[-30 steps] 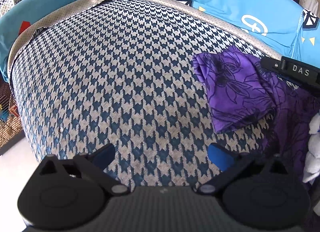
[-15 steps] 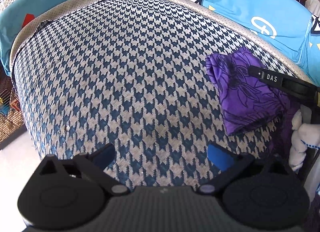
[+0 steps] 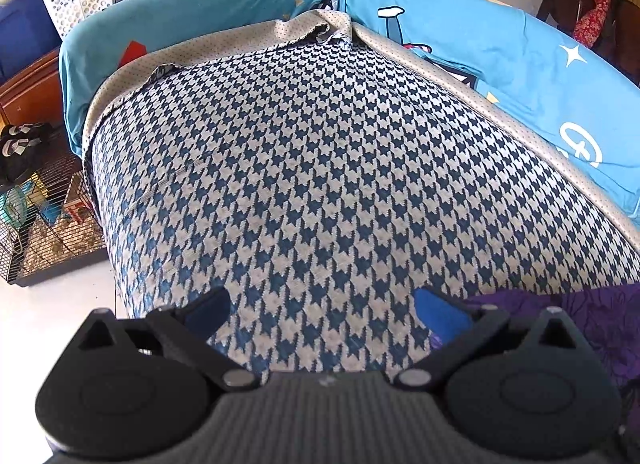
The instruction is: Fold clothes
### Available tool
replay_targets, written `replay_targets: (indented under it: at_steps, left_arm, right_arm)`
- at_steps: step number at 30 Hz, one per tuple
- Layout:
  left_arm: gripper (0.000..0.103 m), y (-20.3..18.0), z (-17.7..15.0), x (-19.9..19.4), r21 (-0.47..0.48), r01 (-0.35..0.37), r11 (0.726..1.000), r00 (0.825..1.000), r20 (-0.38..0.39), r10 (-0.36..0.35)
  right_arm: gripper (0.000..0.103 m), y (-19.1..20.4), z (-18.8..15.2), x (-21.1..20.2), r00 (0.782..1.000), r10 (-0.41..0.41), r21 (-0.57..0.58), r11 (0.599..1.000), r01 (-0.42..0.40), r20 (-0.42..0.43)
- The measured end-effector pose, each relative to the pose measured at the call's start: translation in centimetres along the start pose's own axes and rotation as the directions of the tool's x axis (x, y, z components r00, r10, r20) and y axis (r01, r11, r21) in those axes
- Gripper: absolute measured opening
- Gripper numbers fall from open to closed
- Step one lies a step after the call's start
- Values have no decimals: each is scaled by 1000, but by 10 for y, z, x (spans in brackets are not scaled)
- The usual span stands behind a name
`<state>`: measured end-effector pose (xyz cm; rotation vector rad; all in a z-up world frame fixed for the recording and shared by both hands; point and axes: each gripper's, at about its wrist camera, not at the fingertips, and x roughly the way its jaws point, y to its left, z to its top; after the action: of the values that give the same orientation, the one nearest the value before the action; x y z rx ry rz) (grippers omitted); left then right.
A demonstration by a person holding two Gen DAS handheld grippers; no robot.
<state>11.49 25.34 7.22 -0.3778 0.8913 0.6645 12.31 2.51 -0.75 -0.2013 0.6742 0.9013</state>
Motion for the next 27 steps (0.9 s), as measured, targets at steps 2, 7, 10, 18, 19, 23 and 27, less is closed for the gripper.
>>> replay_targets:
  at_steps: [2, 7, 10, 18, 19, 23, 27]
  left_arm:
    - [103, -1, -1, -2, 2, 3, 1000, 1000, 4, -3]
    - [103, 4, 1, -5, -17, -1, 1000, 1000, 20, 2]
    - [103, 8, 3, -5, -34, 3, 999, 1000, 20, -2]
    - [103, 17, 8, -6, -58, -8, 998, 1000, 29, 9]
    - [103, 18, 9, -6, -60, -8, 998, 1000, 29, 10]
    - [103, 21, 11, -6, -67, -10, 998, 999, 30, 12]
    - [103, 23, 11, -5, -70, -8, 997, 1000, 26, 10]
  right_arm:
    - [37, 1, -9, -5, 1000, -6, 65, 998, 6, 0]
    - [39, 4, -9, -24, 1000, -7, 121, 993, 5, 11]
    - [40, 9, 0, -31, 999, -8, 116, 993, 3, 43]
    - [64, 40, 30, -10, 993, -68, -23, 997, 71, 100]
    - [64, 46, 32, -3, 992, -83, -56, 994, 89, 92]
    - [64, 58, 30, 24, 992, -112, -146, 982, 120, 57]
    - [63, 62, 24, 43, 985, -172, -196, 965, 174, 27]
